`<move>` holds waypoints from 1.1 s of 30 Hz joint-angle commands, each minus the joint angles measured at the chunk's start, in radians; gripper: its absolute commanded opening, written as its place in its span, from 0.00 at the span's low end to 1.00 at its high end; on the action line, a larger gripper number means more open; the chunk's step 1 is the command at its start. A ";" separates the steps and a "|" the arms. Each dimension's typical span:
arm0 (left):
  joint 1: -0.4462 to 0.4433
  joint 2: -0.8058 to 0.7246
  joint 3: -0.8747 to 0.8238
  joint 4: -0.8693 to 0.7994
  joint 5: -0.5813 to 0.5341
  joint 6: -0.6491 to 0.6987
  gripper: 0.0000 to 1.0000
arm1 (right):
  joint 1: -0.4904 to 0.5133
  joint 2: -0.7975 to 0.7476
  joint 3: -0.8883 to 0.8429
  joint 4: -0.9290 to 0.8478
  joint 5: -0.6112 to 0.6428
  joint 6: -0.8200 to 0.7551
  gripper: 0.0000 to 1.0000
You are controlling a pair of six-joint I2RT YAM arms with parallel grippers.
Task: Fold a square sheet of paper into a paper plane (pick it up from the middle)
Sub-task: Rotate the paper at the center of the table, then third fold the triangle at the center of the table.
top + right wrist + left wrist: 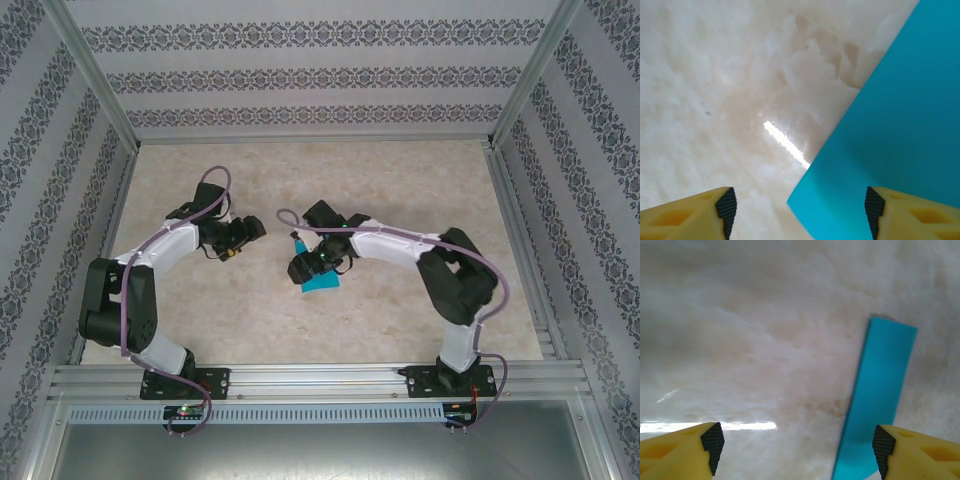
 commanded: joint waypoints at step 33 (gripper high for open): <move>-0.303 0.425 0.139 0.021 -0.039 0.014 0.10 | -0.196 -0.136 -0.341 0.253 -0.065 0.511 0.66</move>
